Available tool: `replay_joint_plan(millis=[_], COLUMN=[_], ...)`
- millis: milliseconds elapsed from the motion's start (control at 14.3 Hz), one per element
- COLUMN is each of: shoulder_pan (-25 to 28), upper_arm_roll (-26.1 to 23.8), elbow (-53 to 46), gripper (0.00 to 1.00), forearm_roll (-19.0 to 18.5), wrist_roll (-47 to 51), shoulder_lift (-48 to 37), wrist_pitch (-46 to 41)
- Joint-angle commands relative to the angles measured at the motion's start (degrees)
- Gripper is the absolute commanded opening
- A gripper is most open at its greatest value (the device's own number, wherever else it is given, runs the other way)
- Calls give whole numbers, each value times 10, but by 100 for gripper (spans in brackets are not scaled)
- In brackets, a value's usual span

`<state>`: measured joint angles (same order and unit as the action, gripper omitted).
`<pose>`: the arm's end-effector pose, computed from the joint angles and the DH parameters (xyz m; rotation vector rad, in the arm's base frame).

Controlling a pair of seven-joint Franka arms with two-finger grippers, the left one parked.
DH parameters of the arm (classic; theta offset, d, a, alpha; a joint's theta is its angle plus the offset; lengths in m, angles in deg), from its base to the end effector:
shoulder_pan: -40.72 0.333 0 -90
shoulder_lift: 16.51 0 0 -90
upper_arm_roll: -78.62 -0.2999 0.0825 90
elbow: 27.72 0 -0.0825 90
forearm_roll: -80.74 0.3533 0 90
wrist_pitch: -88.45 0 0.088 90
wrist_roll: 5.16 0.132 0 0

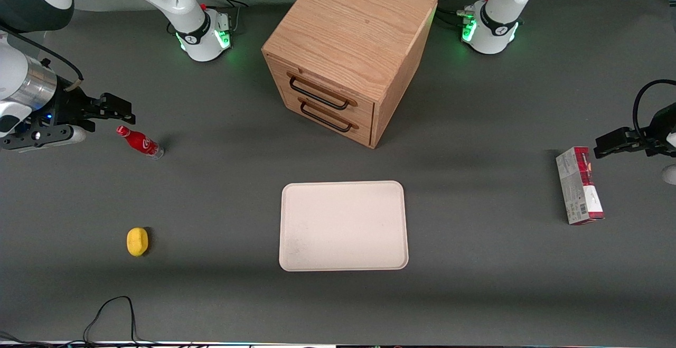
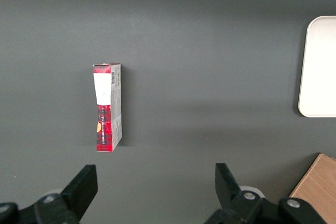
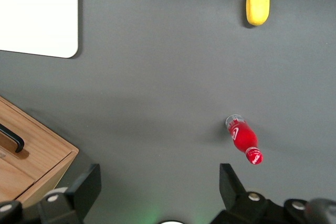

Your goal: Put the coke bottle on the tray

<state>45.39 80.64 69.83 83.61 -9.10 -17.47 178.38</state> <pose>0.5092 0.0301 0.5345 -3.0797 -0.1730 0.1786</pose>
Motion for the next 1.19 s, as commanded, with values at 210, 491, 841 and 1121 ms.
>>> replay_joint_plan(millis=[210, 491, 841, 1121], shoulder_pan=[3, 3, 3, 4], upper_arm_roll=[9, 10, 23, 33], elbow=[-38, -39, -40, -41], gripper=[100, 100, 100, 100], forearm_roll=[12, 13, 13, 10], wrist_roll=[0, 4, 2, -6], shoulder_lift=[14, 13, 11, 5], wrist_pitch=[-28, -30, -32, -64])
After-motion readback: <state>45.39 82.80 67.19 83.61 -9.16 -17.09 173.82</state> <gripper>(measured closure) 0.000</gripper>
